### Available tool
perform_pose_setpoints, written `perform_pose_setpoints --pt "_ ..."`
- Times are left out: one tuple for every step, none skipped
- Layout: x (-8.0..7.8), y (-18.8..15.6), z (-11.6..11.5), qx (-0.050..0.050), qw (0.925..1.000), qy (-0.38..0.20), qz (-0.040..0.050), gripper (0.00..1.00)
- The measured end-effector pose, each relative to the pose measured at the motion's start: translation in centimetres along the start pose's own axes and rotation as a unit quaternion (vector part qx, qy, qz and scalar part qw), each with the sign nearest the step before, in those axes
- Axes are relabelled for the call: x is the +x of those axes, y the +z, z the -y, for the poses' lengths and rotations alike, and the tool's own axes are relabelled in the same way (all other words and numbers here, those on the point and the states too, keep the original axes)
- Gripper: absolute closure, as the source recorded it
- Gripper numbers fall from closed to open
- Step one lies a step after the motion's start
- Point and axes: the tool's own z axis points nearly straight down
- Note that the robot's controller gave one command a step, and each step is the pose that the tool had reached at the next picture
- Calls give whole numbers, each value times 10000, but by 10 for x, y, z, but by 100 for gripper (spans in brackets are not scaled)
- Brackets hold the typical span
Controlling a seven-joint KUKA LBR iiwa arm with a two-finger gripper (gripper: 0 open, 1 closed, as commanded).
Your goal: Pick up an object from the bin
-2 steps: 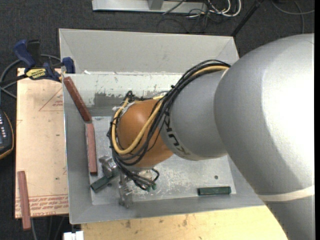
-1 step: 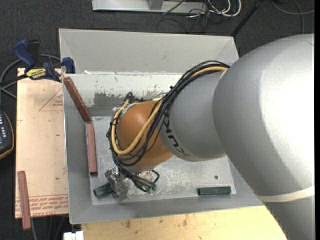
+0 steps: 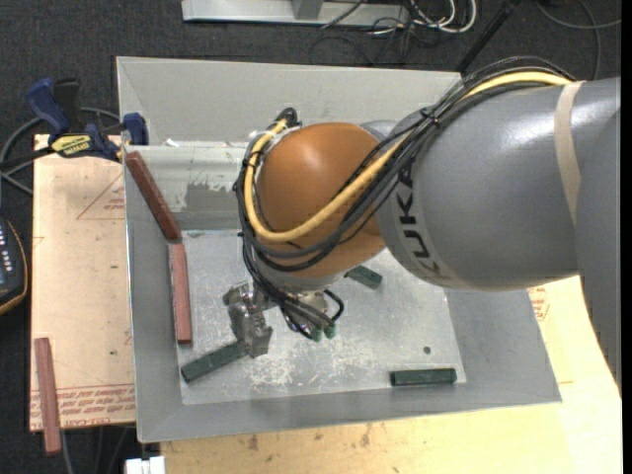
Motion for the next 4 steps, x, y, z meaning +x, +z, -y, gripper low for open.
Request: perform_pose_setpoints --pt "2 5 0 4 10000 7 -46 0" --pt "-3 130 -2 4 9909 -1345 -20 0" --pt "-1 128 -3 -6 9910 -1338 -47 100" --pt "-3 128 -2 -4 9911 -1334 -17 0"
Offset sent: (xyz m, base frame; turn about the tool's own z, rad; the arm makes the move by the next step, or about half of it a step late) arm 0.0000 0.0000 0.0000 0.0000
